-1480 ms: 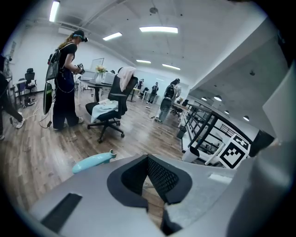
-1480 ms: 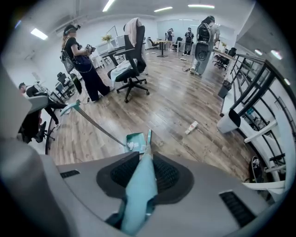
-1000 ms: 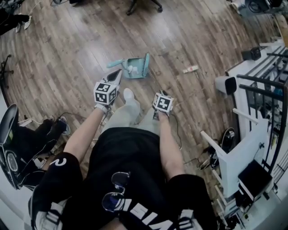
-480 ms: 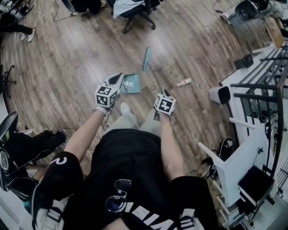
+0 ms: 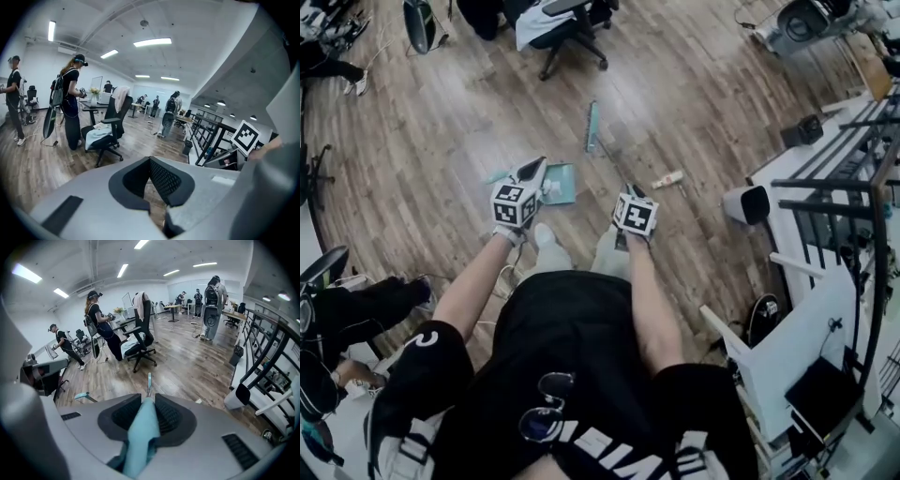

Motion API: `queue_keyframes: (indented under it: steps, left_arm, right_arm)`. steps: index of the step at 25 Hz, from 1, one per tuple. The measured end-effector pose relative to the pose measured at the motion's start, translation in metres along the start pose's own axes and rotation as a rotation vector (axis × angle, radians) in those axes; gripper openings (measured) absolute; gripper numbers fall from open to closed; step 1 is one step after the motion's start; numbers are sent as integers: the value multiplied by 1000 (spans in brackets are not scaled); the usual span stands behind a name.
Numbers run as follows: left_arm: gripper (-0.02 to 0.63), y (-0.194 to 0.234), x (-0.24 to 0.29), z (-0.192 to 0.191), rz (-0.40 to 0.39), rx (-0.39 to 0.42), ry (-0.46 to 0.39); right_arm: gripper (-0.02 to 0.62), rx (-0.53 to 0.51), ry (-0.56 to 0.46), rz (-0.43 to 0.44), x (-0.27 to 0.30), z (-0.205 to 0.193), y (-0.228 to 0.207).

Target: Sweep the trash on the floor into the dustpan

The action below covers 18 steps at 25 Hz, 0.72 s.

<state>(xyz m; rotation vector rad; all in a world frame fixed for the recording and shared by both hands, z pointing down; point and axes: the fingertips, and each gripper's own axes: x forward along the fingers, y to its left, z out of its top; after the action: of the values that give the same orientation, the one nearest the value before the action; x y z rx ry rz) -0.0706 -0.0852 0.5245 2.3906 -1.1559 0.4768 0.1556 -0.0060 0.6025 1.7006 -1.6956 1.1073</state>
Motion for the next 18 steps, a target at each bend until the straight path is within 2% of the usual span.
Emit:
queue_keyframes:
  steps: [3, 6, 14, 18]
  left_arm:
    - [-2, -40, 37, 11, -32, 11, 2]
    - [-3, -78, 74, 20, -74, 24, 10]
    - [-2, -179, 173, 37, -200, 59, 33]
    - [-3, -225, 222, 33, -271, 84, 67]
  right_arm:
    - [84, 27, 5, 0, -2, 7, -41]
    - [84, 38, -8, -36, -5, 19, -90]
    - [84, 115, -6, -174, -16, 33, -234]
    - [84, 165, -4, -246, -17, 34, -302]
